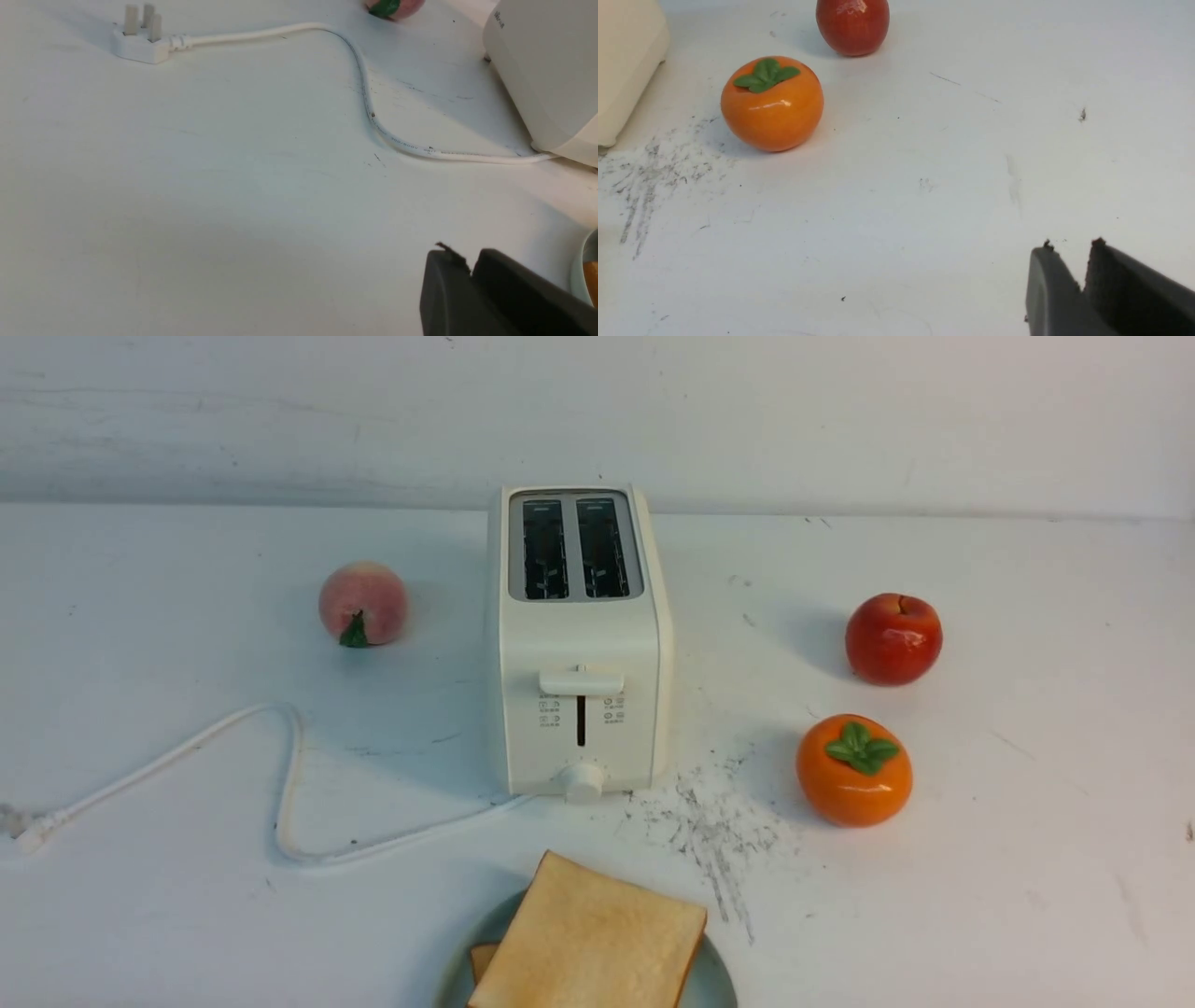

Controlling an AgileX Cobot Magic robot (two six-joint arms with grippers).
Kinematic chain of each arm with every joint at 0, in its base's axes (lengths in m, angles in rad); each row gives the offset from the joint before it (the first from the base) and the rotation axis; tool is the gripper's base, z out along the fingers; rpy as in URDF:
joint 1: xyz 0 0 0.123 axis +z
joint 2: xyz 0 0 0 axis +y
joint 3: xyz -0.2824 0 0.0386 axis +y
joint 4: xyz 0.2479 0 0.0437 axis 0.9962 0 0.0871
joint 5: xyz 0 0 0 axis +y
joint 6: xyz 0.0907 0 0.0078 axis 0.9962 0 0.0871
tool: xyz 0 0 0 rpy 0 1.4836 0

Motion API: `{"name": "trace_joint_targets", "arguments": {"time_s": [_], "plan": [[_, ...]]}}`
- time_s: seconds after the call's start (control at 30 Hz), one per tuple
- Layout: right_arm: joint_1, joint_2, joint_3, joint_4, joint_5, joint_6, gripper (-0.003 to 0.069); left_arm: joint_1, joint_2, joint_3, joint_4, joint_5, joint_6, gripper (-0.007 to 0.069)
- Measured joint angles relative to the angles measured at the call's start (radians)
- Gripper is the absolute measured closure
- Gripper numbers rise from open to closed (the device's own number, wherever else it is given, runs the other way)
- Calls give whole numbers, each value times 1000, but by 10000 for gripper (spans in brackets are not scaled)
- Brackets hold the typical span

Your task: Take toasted bread from bread machine on white table place on plate.

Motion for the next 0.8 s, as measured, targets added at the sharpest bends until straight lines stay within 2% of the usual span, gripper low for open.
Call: {"name": "trace_joint_targets", "arguments": {"time_s": [0.8], "plan": [[0,0,0,0,0,0,517,0,0,0,0,0,0,533]]}}
